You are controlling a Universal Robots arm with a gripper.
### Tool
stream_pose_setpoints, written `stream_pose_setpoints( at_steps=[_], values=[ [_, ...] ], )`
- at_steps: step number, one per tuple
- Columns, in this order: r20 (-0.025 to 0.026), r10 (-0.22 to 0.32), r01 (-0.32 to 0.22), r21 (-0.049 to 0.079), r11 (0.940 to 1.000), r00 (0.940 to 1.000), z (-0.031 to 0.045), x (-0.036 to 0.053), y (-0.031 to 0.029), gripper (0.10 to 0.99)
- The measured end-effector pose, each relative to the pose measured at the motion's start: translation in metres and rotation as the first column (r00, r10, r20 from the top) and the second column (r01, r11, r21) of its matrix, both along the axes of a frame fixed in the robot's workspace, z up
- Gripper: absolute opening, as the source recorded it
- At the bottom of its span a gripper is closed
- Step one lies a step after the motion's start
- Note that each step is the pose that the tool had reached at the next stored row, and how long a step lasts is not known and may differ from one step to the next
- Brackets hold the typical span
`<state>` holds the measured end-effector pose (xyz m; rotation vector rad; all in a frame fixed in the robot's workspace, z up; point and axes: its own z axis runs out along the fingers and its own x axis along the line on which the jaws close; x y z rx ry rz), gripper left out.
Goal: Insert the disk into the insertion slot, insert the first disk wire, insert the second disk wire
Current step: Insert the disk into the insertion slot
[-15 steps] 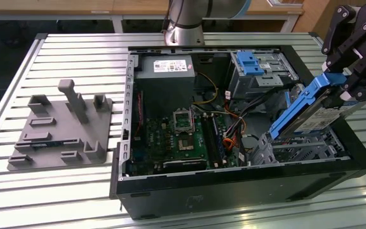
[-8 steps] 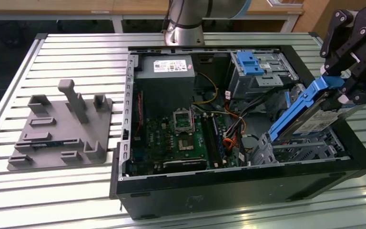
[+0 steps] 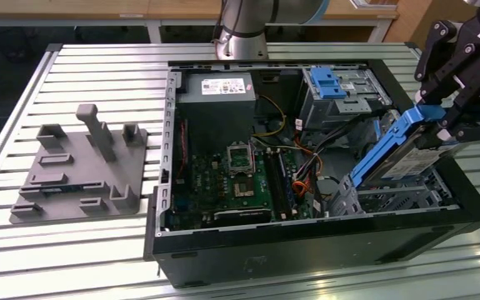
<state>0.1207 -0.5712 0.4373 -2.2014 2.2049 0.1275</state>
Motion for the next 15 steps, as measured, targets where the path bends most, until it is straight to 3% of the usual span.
stream_pose_setpoints(
  at_steps=[3, 9, 13, 15],
  values=[
    [0.0004, 0.000, 0.000, 0.001, 1.0000, 1.0000, -0.0036, 0.0000, 0.0000, 0.365],
    [-0.0011, -0.003, 0.003, 0.001, 1.0000, 1.0000, -0.0037, -0.0001, 0.0000, 0.365],
    [-0.0225, -0.005, 0.005, 0.001, 1.0000, 0.9997, -0.0019, 0.0017, 0.0003, 0.365],
    [-0.0301, -0.007, 0.007, 0.001, 1.0000, 0.9995, -0.0006, 0.0022, 0.0006, 0.365]
  ],
)
